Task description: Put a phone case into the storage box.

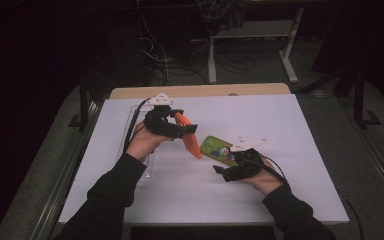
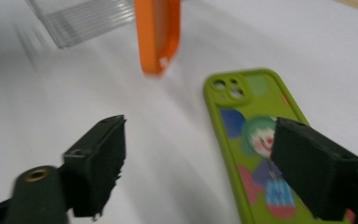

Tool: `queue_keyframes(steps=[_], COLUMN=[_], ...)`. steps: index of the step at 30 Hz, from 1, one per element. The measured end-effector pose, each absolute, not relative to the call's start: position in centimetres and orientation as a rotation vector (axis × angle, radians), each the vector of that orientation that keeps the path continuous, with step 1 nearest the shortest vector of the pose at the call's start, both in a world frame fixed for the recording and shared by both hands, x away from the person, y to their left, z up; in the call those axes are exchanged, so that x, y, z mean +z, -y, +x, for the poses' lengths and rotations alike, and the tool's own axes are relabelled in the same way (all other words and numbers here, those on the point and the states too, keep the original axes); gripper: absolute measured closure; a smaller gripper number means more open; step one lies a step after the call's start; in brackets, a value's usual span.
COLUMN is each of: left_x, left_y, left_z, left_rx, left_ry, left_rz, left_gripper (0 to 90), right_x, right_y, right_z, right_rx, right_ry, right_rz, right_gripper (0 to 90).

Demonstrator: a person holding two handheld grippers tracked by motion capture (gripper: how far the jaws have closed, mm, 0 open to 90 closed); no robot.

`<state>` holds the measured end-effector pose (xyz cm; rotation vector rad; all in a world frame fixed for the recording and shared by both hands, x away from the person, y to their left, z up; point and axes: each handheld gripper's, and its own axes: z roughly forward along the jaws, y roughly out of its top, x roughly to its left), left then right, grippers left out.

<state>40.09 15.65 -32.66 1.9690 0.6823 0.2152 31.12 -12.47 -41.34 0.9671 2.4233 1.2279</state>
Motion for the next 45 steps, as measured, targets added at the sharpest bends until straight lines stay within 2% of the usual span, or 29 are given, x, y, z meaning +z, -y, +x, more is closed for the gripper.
queue_keyframes(steps=[2,7,10,23,45], left_x=[-32.0,-30.5,-29.5,-26.9,-28.8], left_y=[-16.2,-17.6,-18.7,-24.5,-28.9], left_z=[40.5,41.5,42.1,43.8,47.1], left_rx=[0.232,0.282,0.309,0.441,0.573], left_ry=[-0.691,-0.718,-0.739,-0.852,-1.030], left_rz=[1.967,1.956,1.944,1.891,1.893], left_gripper=[16.1,16.0,16.0,15.9,15.8], right_x=[-41.4,-41.7,-42.0,-43.7,-44.2], right_y=[13.2,15.2,16.3,18.8,19.2], right_z=[30.9,30.6,30.1,28.7,28.4], right_rx=[1.212,1.193,1.187,1.196,1.173], right_ry=[-2.413,-2.408,-2.386,-2.418,-2.438], right_rz=[1.002,1.021,1.056,1.049,1.069], right_gripper=[12.2,1.8,0.4,0.0,0.0])
